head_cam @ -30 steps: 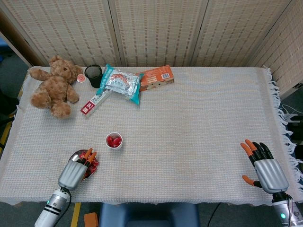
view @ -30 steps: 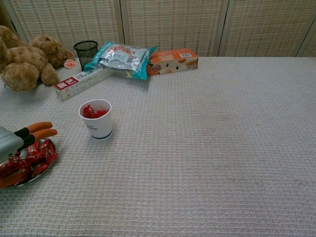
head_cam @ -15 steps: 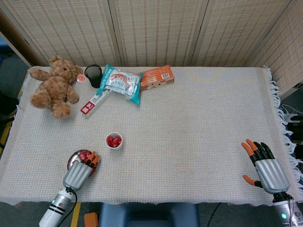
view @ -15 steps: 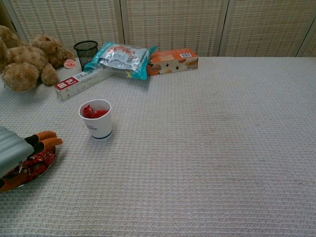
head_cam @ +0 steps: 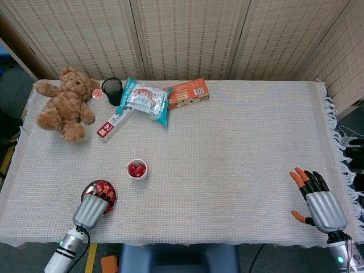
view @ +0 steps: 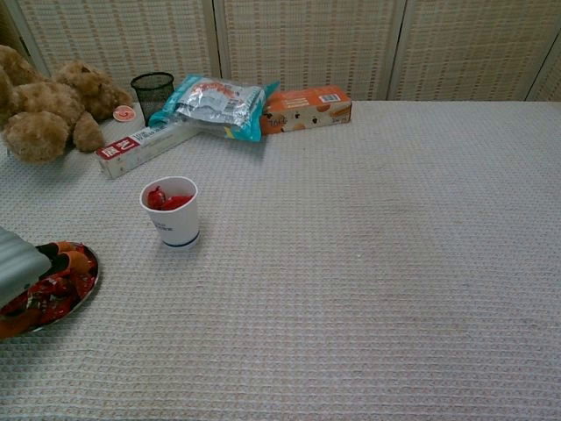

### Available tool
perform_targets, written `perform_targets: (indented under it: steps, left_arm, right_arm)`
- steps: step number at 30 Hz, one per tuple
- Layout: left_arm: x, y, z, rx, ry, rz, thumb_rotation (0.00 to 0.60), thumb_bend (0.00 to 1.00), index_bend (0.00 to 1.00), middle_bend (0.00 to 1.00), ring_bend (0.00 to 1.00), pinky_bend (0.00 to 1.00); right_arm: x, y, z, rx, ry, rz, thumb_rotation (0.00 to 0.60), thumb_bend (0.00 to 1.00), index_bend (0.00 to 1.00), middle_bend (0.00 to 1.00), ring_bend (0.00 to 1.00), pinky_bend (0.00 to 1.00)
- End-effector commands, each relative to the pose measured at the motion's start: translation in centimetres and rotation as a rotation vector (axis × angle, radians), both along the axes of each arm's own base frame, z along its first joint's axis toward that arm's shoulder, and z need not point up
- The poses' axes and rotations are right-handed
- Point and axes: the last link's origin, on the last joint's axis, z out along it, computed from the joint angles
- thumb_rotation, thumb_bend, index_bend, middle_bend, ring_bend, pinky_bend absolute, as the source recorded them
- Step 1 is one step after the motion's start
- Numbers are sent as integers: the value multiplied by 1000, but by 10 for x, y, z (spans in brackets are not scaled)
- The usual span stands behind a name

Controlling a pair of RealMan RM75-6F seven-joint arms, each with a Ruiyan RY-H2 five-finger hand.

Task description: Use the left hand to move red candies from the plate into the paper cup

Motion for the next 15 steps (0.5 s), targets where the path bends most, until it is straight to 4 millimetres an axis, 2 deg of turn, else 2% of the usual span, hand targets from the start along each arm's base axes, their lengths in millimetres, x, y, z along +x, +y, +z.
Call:
perform_targets:
  steps: [1, 6, 15]
  left_arm:
    - [1, 0, 0, 0, -1, -2, 600, 318, 248, 289, 640, 915]
    - [1, 1, -2, -11, -10, 1, 600, 316, 257, 359, 653, 928]
    - [-2, 8, -1, -23, -27, 30, 600, 324, 429, 490, 682, 950]
  right_arm:
    - [0, 0, 0, -1, -1, 0, 600, 86, 0, 0, 0, 0]
    - [0, -1, 0, 0, 0, -2, 600, 86, 0, 0, 0, 0]
    - [-1, -1, 0, -1, 3, -6, 600, 86, 0, 0, 0, 0]
